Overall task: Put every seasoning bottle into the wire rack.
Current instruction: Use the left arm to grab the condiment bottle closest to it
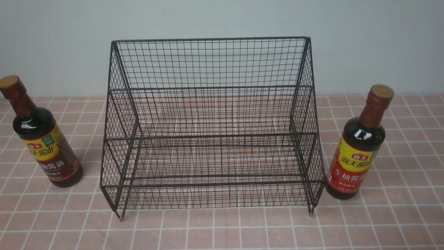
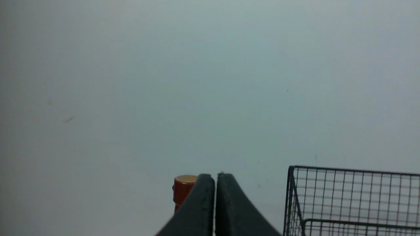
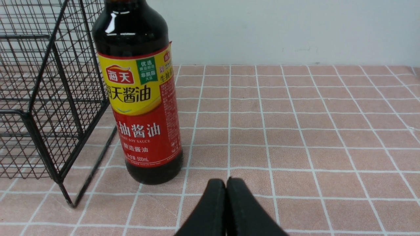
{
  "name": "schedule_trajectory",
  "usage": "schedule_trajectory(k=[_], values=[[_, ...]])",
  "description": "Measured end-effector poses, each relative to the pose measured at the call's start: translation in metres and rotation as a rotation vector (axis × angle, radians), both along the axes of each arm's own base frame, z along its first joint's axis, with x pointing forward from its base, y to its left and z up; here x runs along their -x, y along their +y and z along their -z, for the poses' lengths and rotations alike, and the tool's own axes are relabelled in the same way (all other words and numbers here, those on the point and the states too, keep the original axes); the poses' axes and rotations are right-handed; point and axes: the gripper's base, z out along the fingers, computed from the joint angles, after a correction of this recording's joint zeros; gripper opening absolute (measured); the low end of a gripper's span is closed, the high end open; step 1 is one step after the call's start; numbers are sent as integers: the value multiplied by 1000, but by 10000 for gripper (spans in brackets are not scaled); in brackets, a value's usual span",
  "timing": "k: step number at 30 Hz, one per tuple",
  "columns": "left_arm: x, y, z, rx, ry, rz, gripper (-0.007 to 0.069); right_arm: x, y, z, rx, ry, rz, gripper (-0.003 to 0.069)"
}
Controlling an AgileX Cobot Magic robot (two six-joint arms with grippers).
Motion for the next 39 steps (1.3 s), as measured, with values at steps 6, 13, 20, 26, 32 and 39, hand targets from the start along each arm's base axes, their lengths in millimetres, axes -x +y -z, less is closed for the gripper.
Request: schedule_trajectory(k=[6, 13, 20, 26, 32, 39], values=[[-60, -2, -31, -32, 148, -16, 8, 0, 0, 0, 0, 0, 0, -13], [-127, -5, -40, -41, 260, -21, 177, 0, 0, 0, 1, 0, 0, -13], [-137, -1, -49, 38, 228, -66, 412, 0, 0, 0, 1, 0, 0, -13], [-146, 13, -45, 111, 196, -213, 530, 0, 0, 0, 1, 0, 0, -13], [-167, 14, -37, 63, 248, -252, 542, 0, 0, 0, 1, 0, 0, -13], [-186, 13, -24, 47, 306, -254, 542, 0, 0, 0, 2, 0, 0, -13]])
